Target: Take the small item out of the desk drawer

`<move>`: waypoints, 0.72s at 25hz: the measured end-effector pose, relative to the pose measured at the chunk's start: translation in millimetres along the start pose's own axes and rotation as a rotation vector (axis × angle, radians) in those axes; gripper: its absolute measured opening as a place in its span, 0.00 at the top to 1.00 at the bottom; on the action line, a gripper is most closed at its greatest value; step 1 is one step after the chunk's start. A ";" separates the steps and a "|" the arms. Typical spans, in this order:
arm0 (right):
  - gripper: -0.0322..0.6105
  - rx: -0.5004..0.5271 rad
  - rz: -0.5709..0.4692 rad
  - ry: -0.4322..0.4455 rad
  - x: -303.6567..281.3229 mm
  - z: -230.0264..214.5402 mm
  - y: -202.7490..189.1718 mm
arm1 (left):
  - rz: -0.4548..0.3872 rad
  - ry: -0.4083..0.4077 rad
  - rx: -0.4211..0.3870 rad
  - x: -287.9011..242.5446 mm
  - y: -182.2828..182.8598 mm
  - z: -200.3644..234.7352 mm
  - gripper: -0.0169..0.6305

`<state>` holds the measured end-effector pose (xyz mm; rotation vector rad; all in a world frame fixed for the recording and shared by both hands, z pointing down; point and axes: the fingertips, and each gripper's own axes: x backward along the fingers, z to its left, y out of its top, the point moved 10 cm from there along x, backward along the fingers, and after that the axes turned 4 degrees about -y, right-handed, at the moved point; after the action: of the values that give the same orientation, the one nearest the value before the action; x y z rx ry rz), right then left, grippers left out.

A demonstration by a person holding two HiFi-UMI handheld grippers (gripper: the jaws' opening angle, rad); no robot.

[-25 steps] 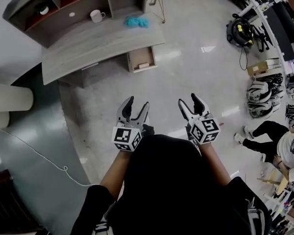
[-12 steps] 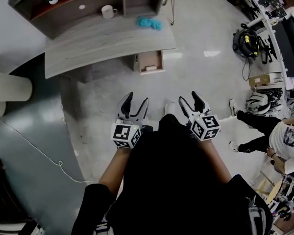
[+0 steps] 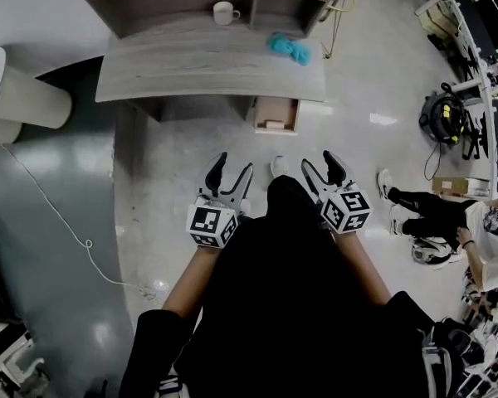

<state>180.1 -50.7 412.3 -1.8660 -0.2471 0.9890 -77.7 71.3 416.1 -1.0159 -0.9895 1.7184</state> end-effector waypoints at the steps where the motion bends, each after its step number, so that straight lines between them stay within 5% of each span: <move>1: 0.55 0.016 0.005 0.027 -11.1 -8.2 5.3 | -0.004 0.026 -0.001 -7.0 0.9 0.7 0.61; 18: 0.55 0.133 0.162 0.298 -154.0 -143.5 69.6 | -0.007 0.320 0.049 -139.9 34.5 -17.3 0.61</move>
<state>167.2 -265.9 463.7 -1.9019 0.1459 0.7991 -33.0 -66.6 408.6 -1.2086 -0.7399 1.5068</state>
